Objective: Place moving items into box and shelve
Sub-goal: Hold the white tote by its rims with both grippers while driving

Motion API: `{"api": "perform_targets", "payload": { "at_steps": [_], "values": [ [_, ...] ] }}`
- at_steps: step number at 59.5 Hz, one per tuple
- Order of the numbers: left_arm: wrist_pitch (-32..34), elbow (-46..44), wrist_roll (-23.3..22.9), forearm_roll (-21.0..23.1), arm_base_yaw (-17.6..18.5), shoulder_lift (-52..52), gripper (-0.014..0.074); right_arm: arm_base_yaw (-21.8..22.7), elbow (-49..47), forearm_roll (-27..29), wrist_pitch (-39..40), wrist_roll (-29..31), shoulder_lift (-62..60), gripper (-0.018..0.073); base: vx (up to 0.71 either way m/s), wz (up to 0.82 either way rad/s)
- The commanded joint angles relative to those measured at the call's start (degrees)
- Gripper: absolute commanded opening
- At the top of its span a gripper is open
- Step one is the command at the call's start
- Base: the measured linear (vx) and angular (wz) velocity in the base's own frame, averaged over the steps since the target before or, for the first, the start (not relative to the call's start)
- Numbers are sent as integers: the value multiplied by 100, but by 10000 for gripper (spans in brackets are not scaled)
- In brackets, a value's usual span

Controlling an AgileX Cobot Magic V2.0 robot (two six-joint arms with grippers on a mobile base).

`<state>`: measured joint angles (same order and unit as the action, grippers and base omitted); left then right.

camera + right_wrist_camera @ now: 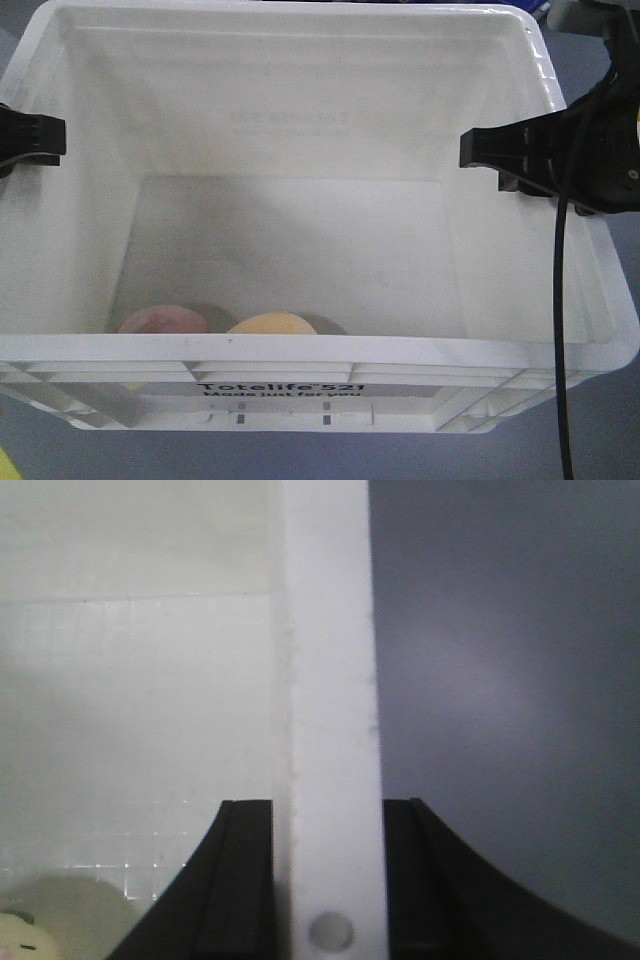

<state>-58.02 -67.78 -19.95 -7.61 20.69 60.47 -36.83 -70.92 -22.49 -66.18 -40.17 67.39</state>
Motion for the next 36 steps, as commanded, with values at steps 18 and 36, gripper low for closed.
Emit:
{"api": "perform_targets", "payload": {
  "at_steps": [18,36],
  "values": [
    [460,-202,-22,-616,-44,-144,66,72,-210,-768,207,-22,-245,127,13,-51],
    [460,-202,-22,-616,-44,-144,66,72,-210,-768,207,-22,-245,127,12,-48]
  ]
}}
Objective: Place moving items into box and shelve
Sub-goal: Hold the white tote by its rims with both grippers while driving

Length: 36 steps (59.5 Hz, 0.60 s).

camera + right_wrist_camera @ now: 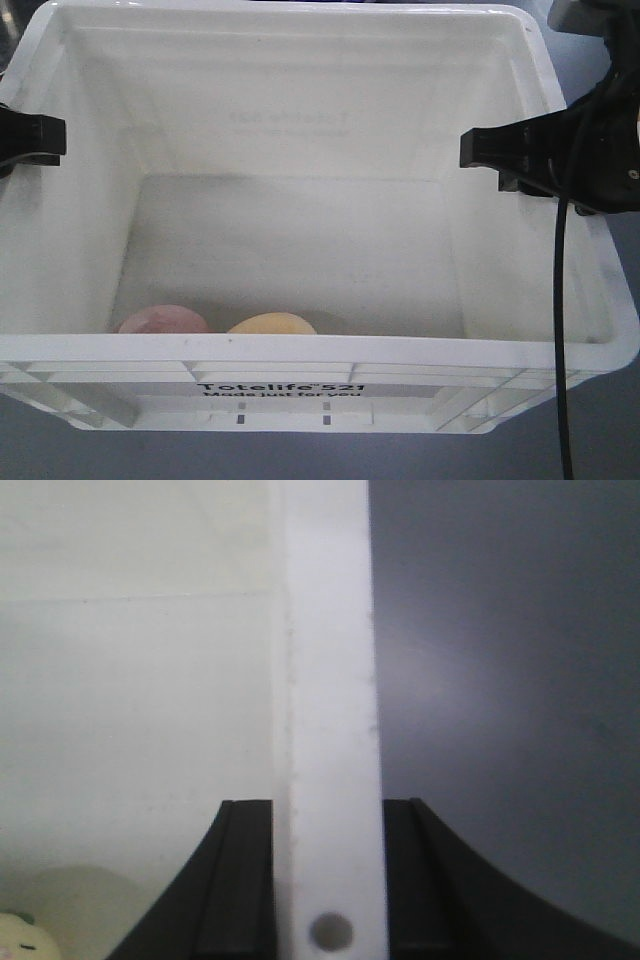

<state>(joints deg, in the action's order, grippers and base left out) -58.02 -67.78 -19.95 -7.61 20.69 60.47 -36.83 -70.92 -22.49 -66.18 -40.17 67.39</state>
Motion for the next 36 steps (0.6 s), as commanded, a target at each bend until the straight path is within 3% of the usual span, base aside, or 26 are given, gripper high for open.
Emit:
{"api": "perform_targets", "payload": {
  "at_steps": [1,36],
  "values": [
    [460,-202,-22,-616,-44,-144,66,72,-210,-768,207,-22,-245,127,12,-48],
    [460,-202,-22,-616,-44,-144,66,72,-210,-768,207,-22,-252,127,15,-48]
  ]
}}
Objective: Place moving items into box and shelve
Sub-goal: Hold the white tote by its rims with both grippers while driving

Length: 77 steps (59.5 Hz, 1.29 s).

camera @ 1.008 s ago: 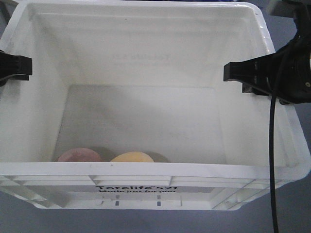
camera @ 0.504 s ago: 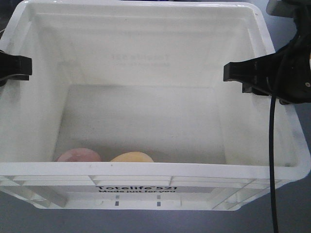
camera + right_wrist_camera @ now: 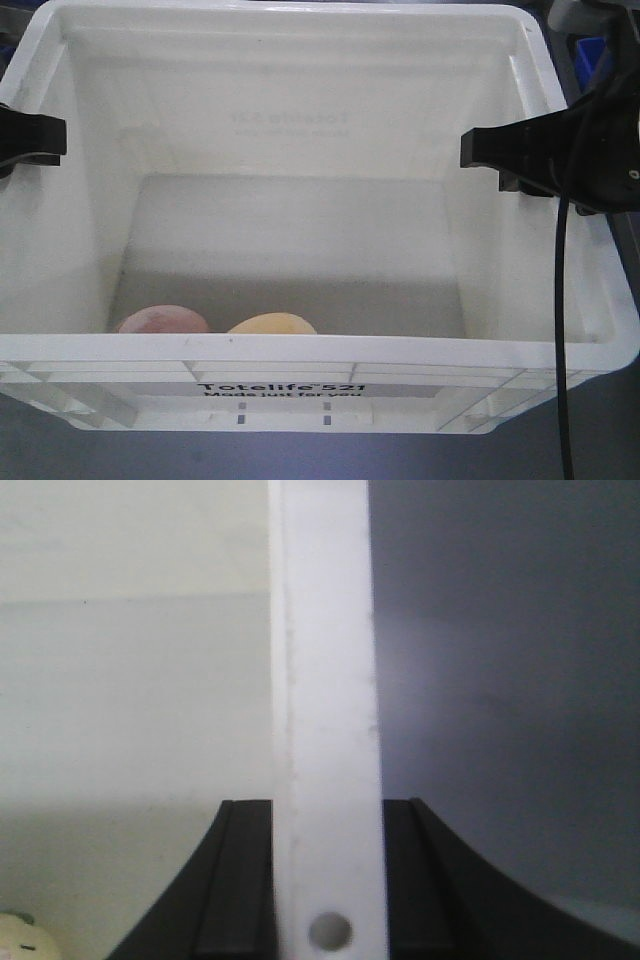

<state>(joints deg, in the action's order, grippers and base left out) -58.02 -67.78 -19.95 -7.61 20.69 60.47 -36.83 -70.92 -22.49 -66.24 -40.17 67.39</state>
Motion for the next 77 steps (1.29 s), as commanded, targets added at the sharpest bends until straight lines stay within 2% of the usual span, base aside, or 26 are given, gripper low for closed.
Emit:
{"api": "perform_targets", "payload": {
  "at_steps": [1,36,77],
  "values": [
    [460,-202,-22,-616,-44,-144,66,72,-210,-768,212,-22,-259,127,18,-42],
    [460,-202,-22,-616,-44,-144,66,72,-210,-768,212,-22,-258,127,20,-29],
    [460,-202,-22,-616,-43,-144,66,72,-210,-768,212,-22,-258,127,23,-15]
  ]
}}
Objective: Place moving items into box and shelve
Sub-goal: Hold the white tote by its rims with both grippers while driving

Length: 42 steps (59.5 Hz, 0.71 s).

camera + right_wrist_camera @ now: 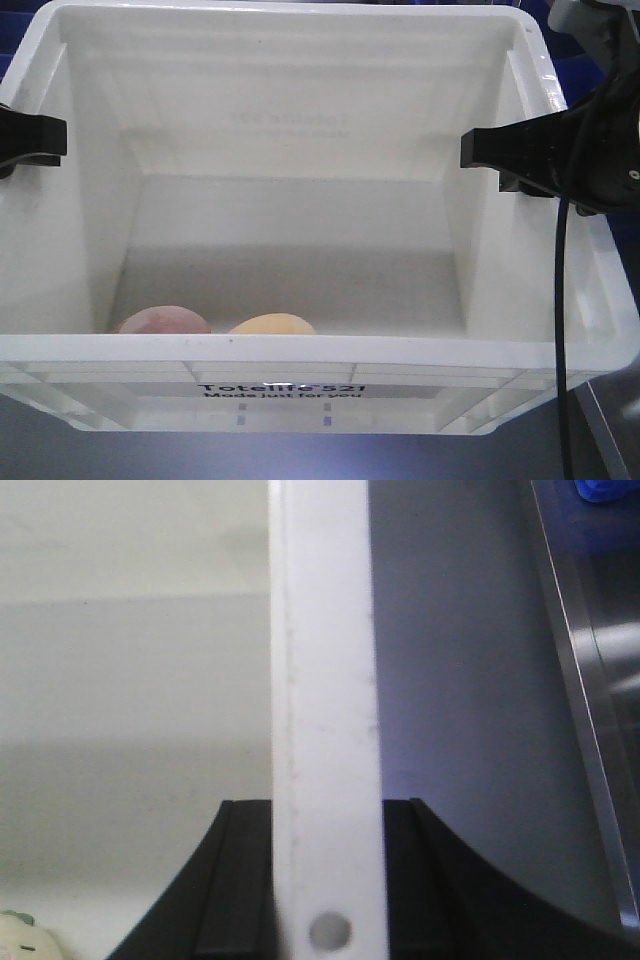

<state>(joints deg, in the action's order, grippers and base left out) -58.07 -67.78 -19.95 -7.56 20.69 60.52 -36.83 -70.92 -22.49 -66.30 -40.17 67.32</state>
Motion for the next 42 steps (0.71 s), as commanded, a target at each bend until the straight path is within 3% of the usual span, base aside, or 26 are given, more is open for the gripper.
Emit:
{"api": "perform_targets", "payload": {
  "at_steps": [1,42],
  "values": [
    [465,-202,-22,-622,-43,-150,66,72,-210,-768,219,-22,-252,127,28,-2],
    [465,-202,-22,-622,-43,-150,66,72,-210,-768,224,-22,-252,127,31,5]
  ]
}}
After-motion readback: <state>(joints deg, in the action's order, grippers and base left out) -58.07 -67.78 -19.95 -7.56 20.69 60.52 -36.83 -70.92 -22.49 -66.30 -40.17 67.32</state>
